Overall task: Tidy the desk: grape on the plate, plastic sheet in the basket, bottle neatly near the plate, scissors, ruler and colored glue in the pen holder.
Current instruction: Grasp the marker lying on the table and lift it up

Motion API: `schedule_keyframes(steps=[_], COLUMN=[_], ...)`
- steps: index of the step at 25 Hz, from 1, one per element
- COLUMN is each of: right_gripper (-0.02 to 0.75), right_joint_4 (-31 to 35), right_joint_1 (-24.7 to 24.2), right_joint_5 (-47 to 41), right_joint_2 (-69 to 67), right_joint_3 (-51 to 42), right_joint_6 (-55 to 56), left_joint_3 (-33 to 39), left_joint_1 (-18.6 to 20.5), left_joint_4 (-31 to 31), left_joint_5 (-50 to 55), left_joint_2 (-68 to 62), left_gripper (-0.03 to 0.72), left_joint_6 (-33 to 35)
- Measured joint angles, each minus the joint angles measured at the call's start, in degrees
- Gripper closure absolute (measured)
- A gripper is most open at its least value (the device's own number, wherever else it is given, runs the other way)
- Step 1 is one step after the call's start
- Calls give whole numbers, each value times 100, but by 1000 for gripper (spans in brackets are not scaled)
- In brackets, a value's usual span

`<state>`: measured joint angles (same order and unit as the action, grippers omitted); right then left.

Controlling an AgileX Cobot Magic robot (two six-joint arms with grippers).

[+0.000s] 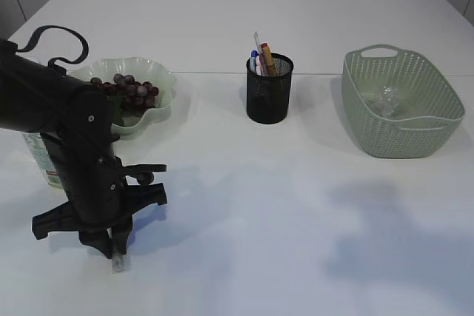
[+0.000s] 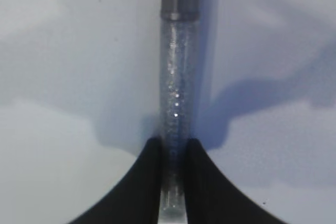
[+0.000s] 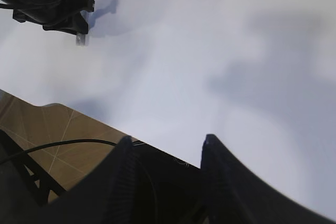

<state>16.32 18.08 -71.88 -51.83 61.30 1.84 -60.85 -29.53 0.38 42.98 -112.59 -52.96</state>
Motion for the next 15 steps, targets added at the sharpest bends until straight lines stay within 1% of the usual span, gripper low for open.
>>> schedule_keyframes(steps=[4, 15], right_gripper=[395, 395], right_joint_4=[0, 0], right_joint_1=[0, 0], right_joint_5=[0, 0], right_joint_2=[0, 0], right_joint_3=[0, 0], right_joint_6=[0, 0], left_joint_3=[0, 0], left_joint_1=[0, 0], left_joint_4=[0, -38], left_joint_5=[0, 65], left_joint_2=[0, 0], left_gripper=[620, 623], left_joint_6=[154, 1023])
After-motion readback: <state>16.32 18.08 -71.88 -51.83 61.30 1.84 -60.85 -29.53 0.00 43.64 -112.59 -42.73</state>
